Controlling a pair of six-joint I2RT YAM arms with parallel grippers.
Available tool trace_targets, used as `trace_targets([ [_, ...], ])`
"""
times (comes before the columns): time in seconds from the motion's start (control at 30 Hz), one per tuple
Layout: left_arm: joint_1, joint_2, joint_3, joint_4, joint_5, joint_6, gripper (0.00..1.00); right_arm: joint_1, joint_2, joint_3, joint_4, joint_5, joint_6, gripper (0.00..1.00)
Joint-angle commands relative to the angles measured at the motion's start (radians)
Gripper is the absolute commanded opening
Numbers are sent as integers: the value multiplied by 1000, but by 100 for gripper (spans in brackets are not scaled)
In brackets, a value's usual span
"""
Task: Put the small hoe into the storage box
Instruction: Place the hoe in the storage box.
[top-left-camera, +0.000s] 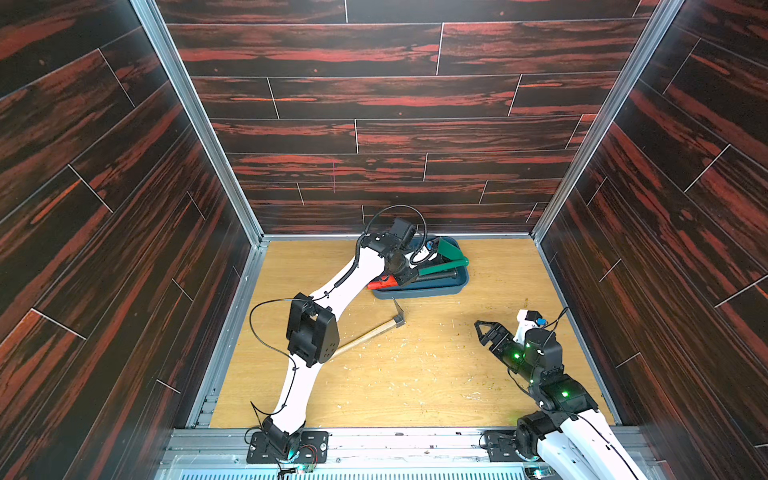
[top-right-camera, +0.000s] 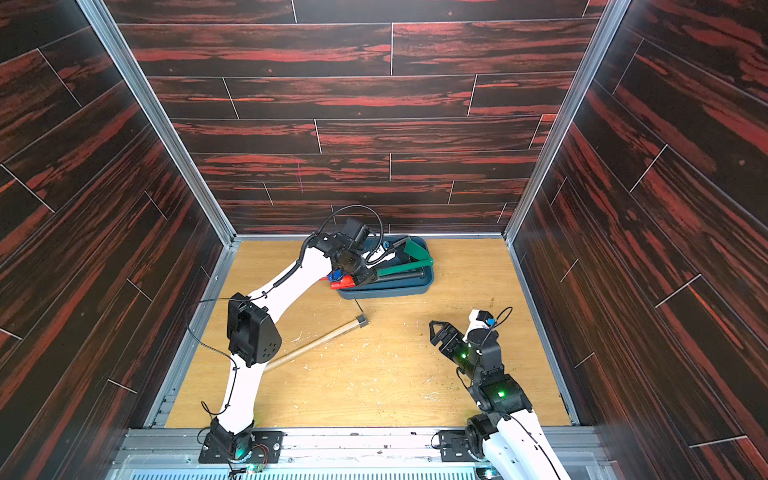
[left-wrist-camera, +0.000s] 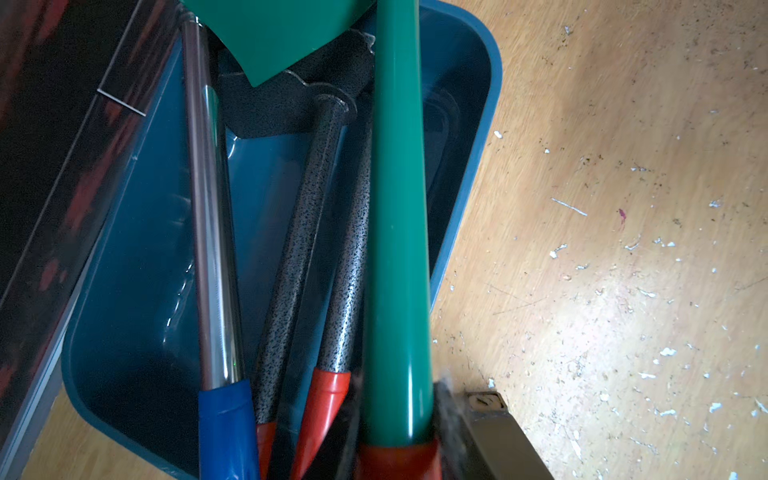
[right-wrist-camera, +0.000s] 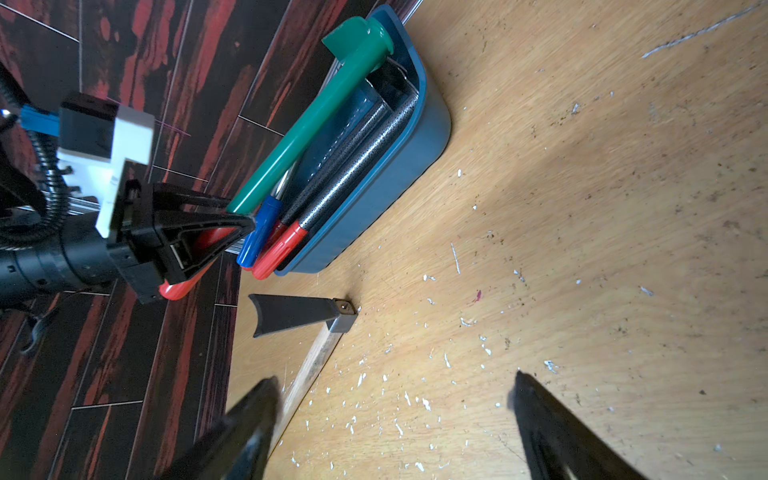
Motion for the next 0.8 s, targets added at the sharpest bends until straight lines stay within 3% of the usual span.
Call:
trace_targets([
  [0.0, 4, -9, 17, 62, 30, 18, 0, -4, 0, 19, 17, -3, -14, 91],
  [0.5, 4, -22, -137, 127, -50, 25, 1, -5, 11, -3, 50, -29, 7, 90],
  [0.77, 4, -16, -180, 156, -76, 8, 18, -5, 20, -16, 60, -32, 16, 90],
])
